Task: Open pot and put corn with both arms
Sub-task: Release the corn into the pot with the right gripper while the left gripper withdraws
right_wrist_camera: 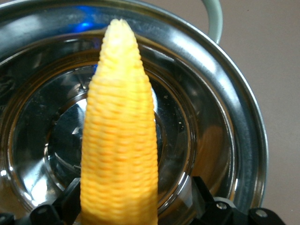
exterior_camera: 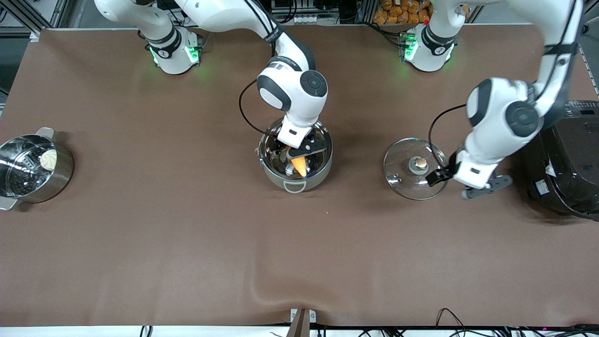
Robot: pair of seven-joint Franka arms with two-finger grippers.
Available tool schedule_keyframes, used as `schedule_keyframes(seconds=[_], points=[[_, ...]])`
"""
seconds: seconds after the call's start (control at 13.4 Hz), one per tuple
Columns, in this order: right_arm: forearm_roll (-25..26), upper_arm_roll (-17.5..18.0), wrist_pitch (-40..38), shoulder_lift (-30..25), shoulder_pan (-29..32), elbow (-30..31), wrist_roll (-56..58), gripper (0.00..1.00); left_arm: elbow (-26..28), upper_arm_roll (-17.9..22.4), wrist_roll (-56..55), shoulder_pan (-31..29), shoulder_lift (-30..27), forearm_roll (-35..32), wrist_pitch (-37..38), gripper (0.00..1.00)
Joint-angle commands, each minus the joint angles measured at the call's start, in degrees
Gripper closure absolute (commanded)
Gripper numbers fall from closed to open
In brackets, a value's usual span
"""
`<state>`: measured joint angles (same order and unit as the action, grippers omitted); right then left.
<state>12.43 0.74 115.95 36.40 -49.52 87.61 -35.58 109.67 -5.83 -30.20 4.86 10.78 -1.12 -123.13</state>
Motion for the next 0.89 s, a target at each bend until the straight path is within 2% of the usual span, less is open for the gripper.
schedule_keyframes(seconds=[0.0,0.37,0.75,0.82], points=[[0.93,-0.65,-1.34,0.34,-0.93,-2.0,-1.77,0.0,-9.44,-0.41,1.45,-0.46,-0.41,-2.04,9.9,0.0],[0.4,-0.56,-4.58,-0.53,-0.84,-5.51,-4.49,0.0,-16.58,-0.59,6.19,-0.46,-4.36,-2.39,19.84,0.0],[-0.12,-0.39,-7.66,-3.34,-0.4,-6.22,-4.49,0.0,-16.85,-0.41,13.57,-2.13,-8.66,-2.31,21.79,0.0],[-1.78,-0.56,-8.19,-4.39,-0.05,-6.22,-4.41,0.0,-16.77,-0.41,14.28,-2.31,-9.28,-2.22,23.19,0.0]])
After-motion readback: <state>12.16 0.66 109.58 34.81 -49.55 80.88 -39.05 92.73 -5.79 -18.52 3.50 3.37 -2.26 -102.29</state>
